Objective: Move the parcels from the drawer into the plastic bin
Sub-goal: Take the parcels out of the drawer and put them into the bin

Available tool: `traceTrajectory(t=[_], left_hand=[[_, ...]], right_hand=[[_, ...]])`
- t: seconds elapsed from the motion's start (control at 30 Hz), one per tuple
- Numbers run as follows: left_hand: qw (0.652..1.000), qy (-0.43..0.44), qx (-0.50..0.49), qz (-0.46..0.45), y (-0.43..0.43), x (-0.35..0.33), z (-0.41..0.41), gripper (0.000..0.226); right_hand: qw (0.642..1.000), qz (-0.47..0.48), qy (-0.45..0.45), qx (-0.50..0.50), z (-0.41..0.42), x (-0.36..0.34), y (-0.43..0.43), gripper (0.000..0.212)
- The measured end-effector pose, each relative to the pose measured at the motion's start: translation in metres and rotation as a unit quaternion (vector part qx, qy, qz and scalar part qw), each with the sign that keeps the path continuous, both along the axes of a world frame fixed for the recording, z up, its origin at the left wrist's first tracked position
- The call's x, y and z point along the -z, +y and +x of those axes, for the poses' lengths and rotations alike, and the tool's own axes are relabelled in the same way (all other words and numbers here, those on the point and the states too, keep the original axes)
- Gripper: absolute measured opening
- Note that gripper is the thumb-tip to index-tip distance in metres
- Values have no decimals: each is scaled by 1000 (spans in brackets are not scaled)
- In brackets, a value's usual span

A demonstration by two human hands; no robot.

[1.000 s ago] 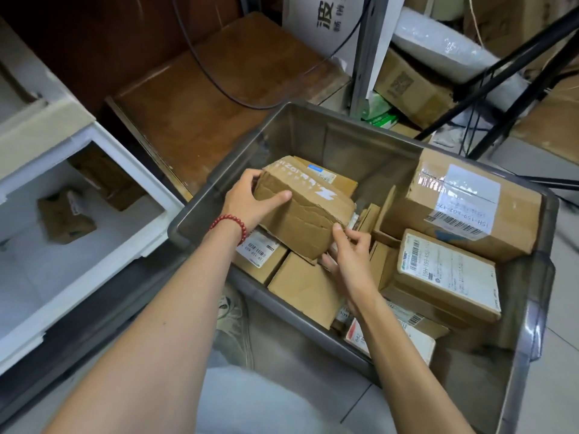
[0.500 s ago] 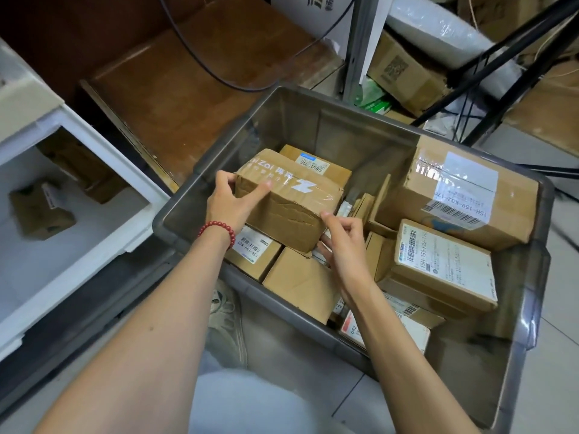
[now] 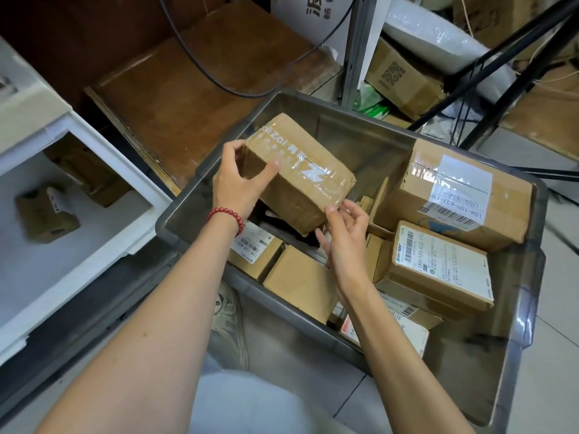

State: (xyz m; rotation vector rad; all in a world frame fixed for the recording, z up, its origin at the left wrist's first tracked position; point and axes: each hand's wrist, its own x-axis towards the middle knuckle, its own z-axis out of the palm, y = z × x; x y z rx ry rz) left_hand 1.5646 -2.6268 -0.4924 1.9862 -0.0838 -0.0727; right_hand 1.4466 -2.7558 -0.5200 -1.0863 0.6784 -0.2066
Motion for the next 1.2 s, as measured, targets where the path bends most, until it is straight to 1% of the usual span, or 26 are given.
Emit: traceTrajectory(t=[0.1, 0.2, 0.27, 0.33, 0.37, 0.4, 0.43, 0.47, 0.5, 0.53, 0.57, 0.6, 0.67, 0.73, 0.8, 0.83, 0.9, 0.97, 1.03, 1.13, 1.2], left_hand=[[1000, -22, 22, 2, -5, -7, 4, 59], [998, -27, 32, 45, -6, -7, 9, 64], [995, -31, 59, 73, -4, -3, 14, 62], [985, -21, 113, 125, -1, 4, 17, 63], [977, -11, 137, 163, 0, 9, 18, 65], [966, -3, 156, 206, 1, 14, 17, 67], [953, -6, 165, 255, 0, 20, 15, 68], [935, -30, 159, 316, -2, 25, 12, 68], [911, -73, 137, 383, -5, 30, 9, 67], [885, -118, 109, 436, -8, 33, 7, 65], [868, -145, 86, 466, -12, 34, 6, 63], [862, -148, 77, 478, -14, 33, 7, 62], [862, -116, 108, 482, -17, 34, 12, 67], [859, -67, 153, 483, -17, 35, 13, 77], [868, -20, 168, 467, -14, 35, 10, 85], [869, -15, 169, 466, -12, 35, 8, 85], [851, -32, 172, 495, -7, 32, 3, 83], [834, -51, 172, 523, -2, 26, -5, 78], [834, -66, 152, 527, 6, 17, -14, 72], [842, -102, 101, 519, 23, 0, -32, 64], [843, -114, 73, 520, 40, -11, -46, 62]], right_hand=[[1000, -9, -9, 12, 11, -5, -9, 35], [999, -25, 15, 35, 20, -3, -20, 39], [998, -66, 9, 22, 29, -2, -28, 43], [991, -128, -4, -28, 38, -2, -34, 39], [983, -174, -9, -63, 42, -3, -36, 36], [965, -239, -8, -105, 46, -2, -37, 38], [937, -318, 7, -147, 49, -1, -39, 45], [899, -396, 31, -183, 51, 3, -40, 55], [863, -456, 59, -209, 52, 6, -41, 65], [837, -492, 87, -224, 52, 10, -40, 72], [821, -510, 108, -232, 53, 13, -39, 76], [814, -517, 123, -236, 54, 16, -39, 79], [809, -517, 133, -244, 55, 19, -39, 83], [812, -510, 120, -256, 55, 17, -39, 86], [814, -498, 102, -279, 51, 15, -43, 88], [813, -495, 94, -293, 48, 14, -45, 89], [799, -500, 85, -324, 39, 11, -49, 88], [765, -538, 85, -343, 31, 8, -51, 87], [733, -586, 85, -335, 24, 2, -47, 84], [712, -629, 45, -309, 19, -18, -32, 76], [694, -644, 13, -322, 16, -31, -18, 71]])
